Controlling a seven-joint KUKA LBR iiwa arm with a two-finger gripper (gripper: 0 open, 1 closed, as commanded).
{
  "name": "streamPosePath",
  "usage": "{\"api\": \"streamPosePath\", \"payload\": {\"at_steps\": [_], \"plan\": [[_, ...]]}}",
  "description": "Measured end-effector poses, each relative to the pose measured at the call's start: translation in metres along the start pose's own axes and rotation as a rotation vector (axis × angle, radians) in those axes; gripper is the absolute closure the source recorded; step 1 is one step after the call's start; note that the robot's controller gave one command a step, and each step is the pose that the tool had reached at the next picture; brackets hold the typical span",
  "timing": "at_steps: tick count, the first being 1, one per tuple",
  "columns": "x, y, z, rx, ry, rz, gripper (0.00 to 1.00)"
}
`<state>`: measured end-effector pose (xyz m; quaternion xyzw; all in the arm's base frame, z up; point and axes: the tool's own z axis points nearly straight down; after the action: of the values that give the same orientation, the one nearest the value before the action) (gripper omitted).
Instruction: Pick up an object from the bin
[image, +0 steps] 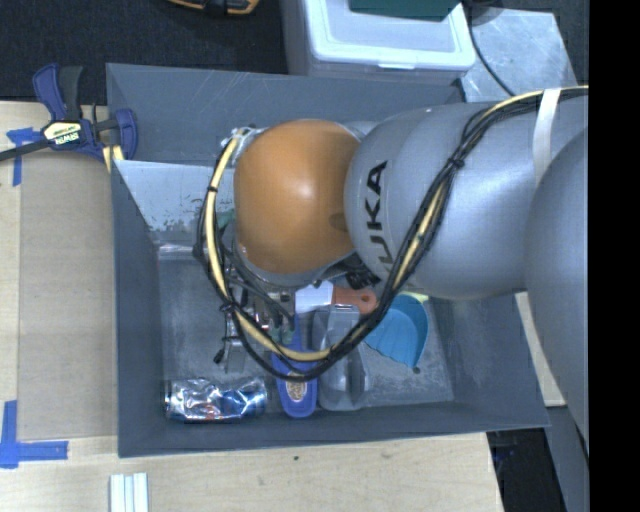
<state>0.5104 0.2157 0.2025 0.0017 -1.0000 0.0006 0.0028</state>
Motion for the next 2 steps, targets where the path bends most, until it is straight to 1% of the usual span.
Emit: {"api": "streamPosePath", "payload": {"at_steps": [1,2], "plan": [[-0.002,-0.001,-0.005,-0.002,-0.008,0.004,0.0],[0.024,0.0,0.125,-0.002,-0.008,-0.291,0.0]]}}
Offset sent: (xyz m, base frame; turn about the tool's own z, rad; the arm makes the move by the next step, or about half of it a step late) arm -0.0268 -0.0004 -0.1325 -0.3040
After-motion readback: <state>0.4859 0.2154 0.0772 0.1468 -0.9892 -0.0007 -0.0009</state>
